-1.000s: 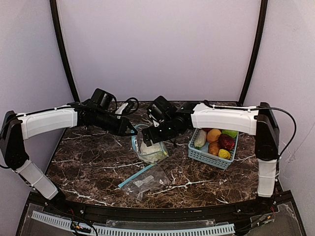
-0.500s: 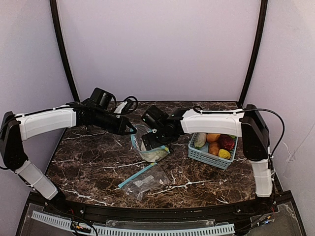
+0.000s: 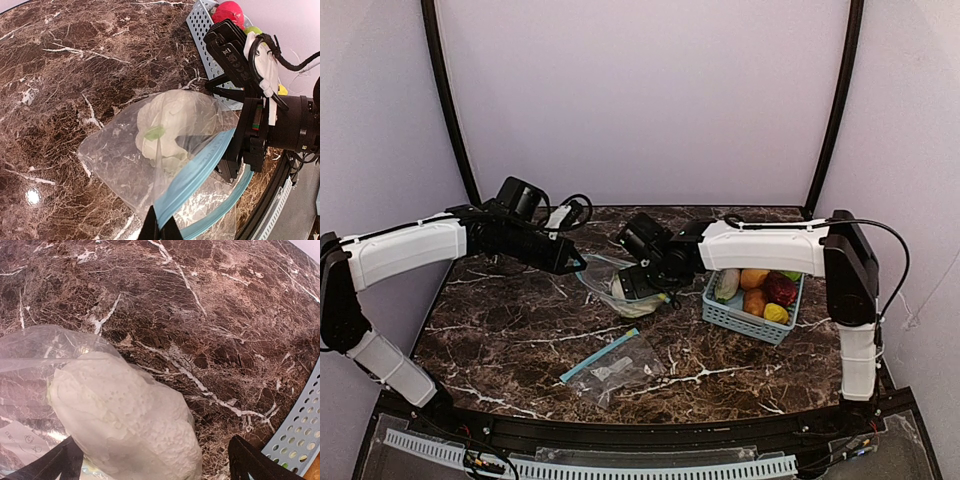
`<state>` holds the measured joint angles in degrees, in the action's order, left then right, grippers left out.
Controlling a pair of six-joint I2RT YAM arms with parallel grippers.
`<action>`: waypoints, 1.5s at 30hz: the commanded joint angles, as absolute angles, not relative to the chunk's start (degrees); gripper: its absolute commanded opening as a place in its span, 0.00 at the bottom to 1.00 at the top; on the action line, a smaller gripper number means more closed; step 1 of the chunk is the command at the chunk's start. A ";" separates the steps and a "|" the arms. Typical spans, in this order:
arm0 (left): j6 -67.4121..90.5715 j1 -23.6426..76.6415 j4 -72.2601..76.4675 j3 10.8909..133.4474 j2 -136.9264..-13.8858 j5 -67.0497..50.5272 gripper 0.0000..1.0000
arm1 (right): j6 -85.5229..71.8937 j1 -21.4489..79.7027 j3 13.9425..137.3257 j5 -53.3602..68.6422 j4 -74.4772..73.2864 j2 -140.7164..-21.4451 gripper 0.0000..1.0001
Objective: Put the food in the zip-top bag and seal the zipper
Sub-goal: Adjust the zipper food storage bag at the center of the board, then pick up the fake fruit from the bin.
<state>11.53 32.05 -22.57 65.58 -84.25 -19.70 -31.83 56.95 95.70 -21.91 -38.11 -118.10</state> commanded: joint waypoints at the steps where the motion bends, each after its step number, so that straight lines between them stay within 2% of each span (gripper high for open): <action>1: 11.05 30.62 -21.43 67.03 -81.09 -20.45 0.01 | -31.05 54.84 94.13 -25.71 -47.37 -118.56 0.99; 7: 12.76 30.72 -19.97 66.39 -83.55 -25.20 0.01 | -28.65 55.05 97.84 -21.14 -46.27 -118.13 0.99; 16: 10.66 33.20 -22.63 67.28 -84.80 -19.12 0.01 | -19.52 56.70 95.35 -3.68 -30.63 -109.62 0.99; 25: 9.97 33.20 -23.58 67.68 -84.13 -16.61 0.01 | -15.19 57.61 89.53 -3.81 -25.03 -100.69 0.99; 32: 9.03 33.11 -23.37 67.59 -81.87 -15.43 0.01 | -17.79 56.61 80.91 -10.84 -24.22 -90.33 0.99; 39: 10.83 32.79 -21.66 67.08 -81.87 -20.21 0.01 | -23.74 49.91 69.01 -12.80 -27.83 -79.27 0.98; 45: 10.76 32.76 -21.97 67.15 -82.00 -19.25 0.01 | -28.01 42.31 62.91 -17.13 -35.27 -74.24 0.99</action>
